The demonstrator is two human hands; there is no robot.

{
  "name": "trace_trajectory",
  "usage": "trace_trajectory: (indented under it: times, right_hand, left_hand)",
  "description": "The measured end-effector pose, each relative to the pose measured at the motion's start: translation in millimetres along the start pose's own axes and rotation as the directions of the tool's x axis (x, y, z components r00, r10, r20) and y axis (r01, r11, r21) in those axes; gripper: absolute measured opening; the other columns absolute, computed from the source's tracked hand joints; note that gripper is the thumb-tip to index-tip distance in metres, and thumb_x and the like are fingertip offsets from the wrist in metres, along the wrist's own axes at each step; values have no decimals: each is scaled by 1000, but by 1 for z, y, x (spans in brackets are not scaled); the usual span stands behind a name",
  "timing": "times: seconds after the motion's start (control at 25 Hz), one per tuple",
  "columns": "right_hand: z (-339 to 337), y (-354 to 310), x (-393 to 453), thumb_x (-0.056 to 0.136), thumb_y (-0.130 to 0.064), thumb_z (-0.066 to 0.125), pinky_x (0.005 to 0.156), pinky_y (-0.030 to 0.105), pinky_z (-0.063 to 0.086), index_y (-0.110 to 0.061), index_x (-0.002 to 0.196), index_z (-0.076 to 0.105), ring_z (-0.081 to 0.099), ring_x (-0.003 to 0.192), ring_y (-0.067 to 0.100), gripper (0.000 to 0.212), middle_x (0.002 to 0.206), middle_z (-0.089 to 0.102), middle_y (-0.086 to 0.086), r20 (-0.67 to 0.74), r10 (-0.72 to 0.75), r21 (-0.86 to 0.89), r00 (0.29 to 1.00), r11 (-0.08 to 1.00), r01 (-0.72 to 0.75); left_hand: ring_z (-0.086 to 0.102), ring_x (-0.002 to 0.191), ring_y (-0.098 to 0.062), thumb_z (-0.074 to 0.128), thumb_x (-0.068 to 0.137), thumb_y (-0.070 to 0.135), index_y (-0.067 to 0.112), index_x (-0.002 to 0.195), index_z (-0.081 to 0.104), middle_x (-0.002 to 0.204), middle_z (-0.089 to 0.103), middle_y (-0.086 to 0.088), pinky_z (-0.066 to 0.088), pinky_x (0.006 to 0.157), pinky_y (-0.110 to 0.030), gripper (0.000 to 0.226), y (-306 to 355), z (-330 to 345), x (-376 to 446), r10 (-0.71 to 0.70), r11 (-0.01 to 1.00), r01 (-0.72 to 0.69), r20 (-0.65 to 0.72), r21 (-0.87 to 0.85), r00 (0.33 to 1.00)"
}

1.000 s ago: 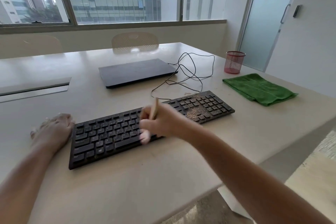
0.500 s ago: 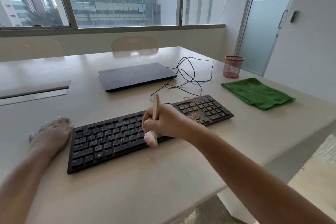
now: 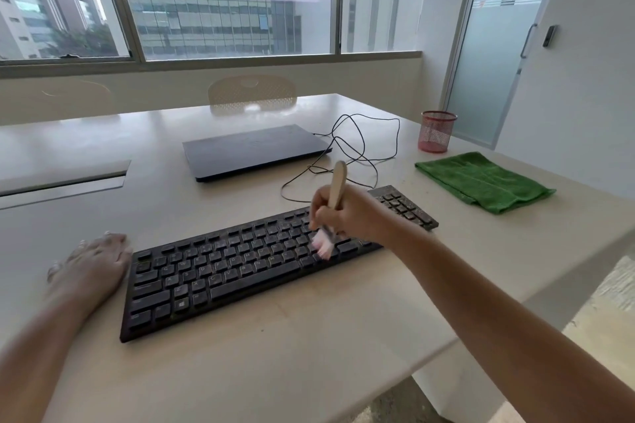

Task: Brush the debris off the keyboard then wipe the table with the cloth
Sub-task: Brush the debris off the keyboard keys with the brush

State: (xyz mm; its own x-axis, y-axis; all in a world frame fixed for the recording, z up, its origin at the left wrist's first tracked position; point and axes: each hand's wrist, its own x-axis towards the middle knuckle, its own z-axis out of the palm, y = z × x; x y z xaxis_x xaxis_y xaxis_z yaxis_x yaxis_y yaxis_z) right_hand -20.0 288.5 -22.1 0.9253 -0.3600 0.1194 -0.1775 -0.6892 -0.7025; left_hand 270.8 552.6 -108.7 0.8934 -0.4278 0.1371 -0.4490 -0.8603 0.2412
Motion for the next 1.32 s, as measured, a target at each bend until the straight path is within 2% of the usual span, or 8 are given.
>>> trace_trajectory:
  times: [0.12,0.32,0.52,0.68,0.76,0.88,1.12,1.32]
  right_hand:
    - [-34,18,2,86,-10,55,46,6,32,-15,83,57,58,59,11,7,69,61,-2,-242,-22,-412,970,907,-82]
    - [-2,-3,6,87,-8,60,44,13,45,-16,82,56,60,51,3,10,71,64,0,-128,-81,-113,988,991,67]
    - [-31,14,17,90,-12,52,59,26,55,-13,87,55,66,69,17,4,80,67,6,-244,47,-328,969,936,-128]
    - [4,-14,29,95,-8,46,42,15,44,-12,84,52,55,45,1,13,74,64,4,-99,-3,91,995,996,12]
    - [13,-10,35,95,-8,46,46,16,48,-14,82,51,57,51,4,15,75,63,5,-10,33,26,999,999,-32]
    - [-7,0,51,95,-13,47,58,24,54,-10,90,54,59,62,14,9,84,66,10,-222,95,-219,970,965,-145]
    - [63,-64,74,92,-17,56,52,15,55,-7,85,57,59,57,9,12,75,62,4,112,-46,402,993,915,-3]
    - [13,-12,73,94,-16,53,52,18,54,-6,85,55,57,48,7,13,70,59,7,-14,123,19,992,992,-123]
  left_hand:
    - [34,136,-32,35,97,39,21,133,45,145,43,-11,26,111,-51,41,-5,5,5,-6,1000,6,18,4,1000]
    - [32,138,-29,33,97,42,21,139,40,149,38,-6,23,113,-51,47,-18,18,16,-39,999,39,16,-3,999]
    - [26,141,-26,31,99,40,23,142,36,152,31,-2,19,113,-50,46,6,5,-3,-58,998,58,-3,-12,998]
    - [25,142,-24,31,99,39,24,142,35,154,29,1,19,113,-48,46,11,2,-7,-57,998,57,-11,-2,998]
    - [24,142,-23,30,99,39,25,143,34,154,27,2,18,113,-48,46,12,0,-9,-61,998,61,-8,-2,998]
    - [22,143,-23,30,100,39,25,143,33,154,27,1,18,113,-48,46,18,-3,-11,-78,997,78,-19,2,997]
    - [23,142,-23,31,99,39,25,144,33,154,27,1,18,113,-46,47,17,-6,-14,-72,997,72,-32,-5,997]
    - [25,141,-24,33,99,37,24,142,36,152,31,-1,19,112,-48,45,17,-4,-12,-91,996,92,-10,15,996]
